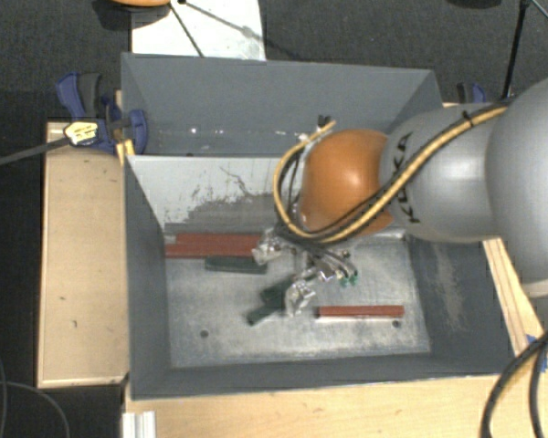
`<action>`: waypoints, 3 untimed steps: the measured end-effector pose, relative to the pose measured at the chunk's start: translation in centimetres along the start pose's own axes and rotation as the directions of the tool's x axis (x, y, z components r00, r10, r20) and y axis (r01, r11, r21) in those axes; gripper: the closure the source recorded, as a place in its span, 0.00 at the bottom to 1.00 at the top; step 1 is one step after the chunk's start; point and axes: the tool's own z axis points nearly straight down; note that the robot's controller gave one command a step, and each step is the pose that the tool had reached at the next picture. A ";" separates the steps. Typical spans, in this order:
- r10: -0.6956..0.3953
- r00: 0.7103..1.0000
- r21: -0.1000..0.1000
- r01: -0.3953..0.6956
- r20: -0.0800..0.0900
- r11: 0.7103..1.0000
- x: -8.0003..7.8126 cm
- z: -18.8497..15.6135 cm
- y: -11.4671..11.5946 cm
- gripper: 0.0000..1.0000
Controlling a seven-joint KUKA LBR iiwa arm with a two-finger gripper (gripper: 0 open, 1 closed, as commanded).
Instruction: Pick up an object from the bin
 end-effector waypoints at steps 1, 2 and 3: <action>-0.103 0.995 0.002 0.103 0.001 0.995 -0.7 -0.3 -0.3 1.00; -0.102 0.995 0.002 0.102 0.001 0.995 -0.7 -0.3 -0.3 1.00; -0.101 0.995 0.002 0.101 -0.002 0.995 -0.7 -0.4 -0.3 1.00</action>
Offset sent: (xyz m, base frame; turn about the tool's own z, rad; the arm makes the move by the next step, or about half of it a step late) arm 0.0000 0.0000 0.0000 0.0000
